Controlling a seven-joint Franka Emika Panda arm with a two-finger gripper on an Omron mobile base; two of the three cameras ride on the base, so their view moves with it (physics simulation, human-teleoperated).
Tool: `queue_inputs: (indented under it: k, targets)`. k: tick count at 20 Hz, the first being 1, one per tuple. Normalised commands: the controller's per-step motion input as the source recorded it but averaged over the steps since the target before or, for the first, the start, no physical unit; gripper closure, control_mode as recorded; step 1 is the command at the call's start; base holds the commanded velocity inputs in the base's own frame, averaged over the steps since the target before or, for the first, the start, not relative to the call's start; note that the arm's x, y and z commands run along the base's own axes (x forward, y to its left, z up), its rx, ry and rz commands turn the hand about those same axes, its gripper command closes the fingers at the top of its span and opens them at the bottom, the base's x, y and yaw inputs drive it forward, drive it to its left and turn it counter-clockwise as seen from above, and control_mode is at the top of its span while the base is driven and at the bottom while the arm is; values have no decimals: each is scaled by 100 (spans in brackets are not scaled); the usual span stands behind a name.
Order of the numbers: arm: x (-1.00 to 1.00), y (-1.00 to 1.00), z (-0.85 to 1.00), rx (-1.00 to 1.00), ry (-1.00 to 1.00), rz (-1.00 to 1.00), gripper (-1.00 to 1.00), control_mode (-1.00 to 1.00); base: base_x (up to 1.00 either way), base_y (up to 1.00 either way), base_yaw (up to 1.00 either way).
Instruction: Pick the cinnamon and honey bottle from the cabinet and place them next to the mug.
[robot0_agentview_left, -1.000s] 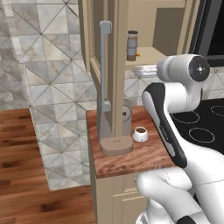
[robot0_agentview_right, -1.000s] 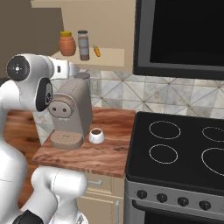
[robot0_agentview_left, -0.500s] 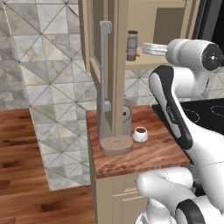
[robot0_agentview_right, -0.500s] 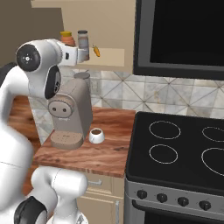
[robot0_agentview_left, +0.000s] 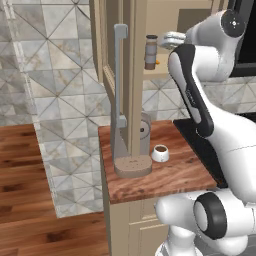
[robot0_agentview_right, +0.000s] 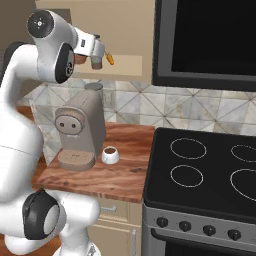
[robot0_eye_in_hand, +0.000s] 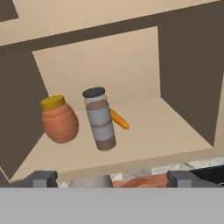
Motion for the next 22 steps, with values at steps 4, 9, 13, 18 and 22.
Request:
queue_inputs:
  k: [4, 9, 13, 18, 22]
  targets:
    - [26, 1, 0, -4, 43, -6, -100, -100, 0, 0, 0]
    - [4, 0, 0, 0, 6, 0, -100, -100, 0, 0, 0]
    - [10, 0, -7, 0, 0, 4, -100, -100, 0, 0, 0]
    - [14, 6, -30, 1, 0, 8, -100, -100, 0, 0, 0]
    - [1, 17, -61, 0, -3, 9, -100, -100, 0, 0, 0]
